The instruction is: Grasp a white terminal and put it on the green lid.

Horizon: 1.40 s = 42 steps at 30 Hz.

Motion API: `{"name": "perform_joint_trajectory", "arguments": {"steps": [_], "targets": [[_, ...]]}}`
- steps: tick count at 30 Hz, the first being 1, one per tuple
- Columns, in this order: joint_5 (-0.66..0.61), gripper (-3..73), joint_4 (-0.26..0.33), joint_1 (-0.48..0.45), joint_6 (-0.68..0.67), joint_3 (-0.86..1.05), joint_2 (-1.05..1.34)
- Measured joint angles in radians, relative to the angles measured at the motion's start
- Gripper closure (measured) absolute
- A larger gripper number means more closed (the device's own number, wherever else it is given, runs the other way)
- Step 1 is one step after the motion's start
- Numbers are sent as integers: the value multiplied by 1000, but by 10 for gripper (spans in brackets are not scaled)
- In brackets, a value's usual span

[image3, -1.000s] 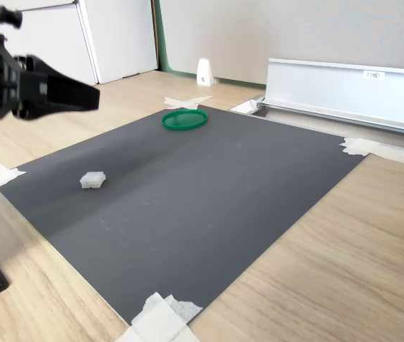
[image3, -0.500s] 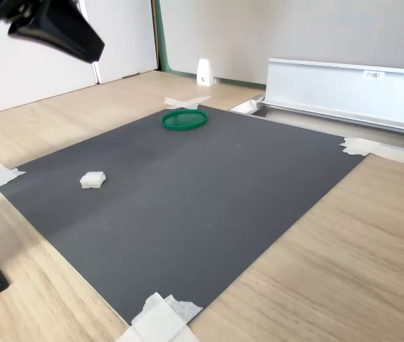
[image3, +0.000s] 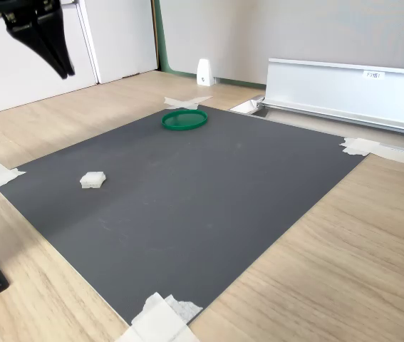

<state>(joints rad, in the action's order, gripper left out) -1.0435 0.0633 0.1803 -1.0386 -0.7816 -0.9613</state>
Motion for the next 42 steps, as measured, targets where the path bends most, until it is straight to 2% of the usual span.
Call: {"name": "perform_joint_trajectory", "arguments": {"steps": [4,7,11,14,16,18,20,28,34,42], "targets": [[-26,652,-19,63,-96,0,-37],[-43,579,-20,90,-185,0,-53],[-45,404,-21,96,-274,0,-75],[-29,223,-27,96,-298,0,-90],[-11,130,-27,96,-315,0,-95],[2,56,-26,96,-346,0,-98],[18,14,-27,96,-389,2,-98],[130,-5,-86,96,-543,149,-98],[226,21,-84,98,-629,217,-112],[325,56,-86,170,-669,235,-203]]}}
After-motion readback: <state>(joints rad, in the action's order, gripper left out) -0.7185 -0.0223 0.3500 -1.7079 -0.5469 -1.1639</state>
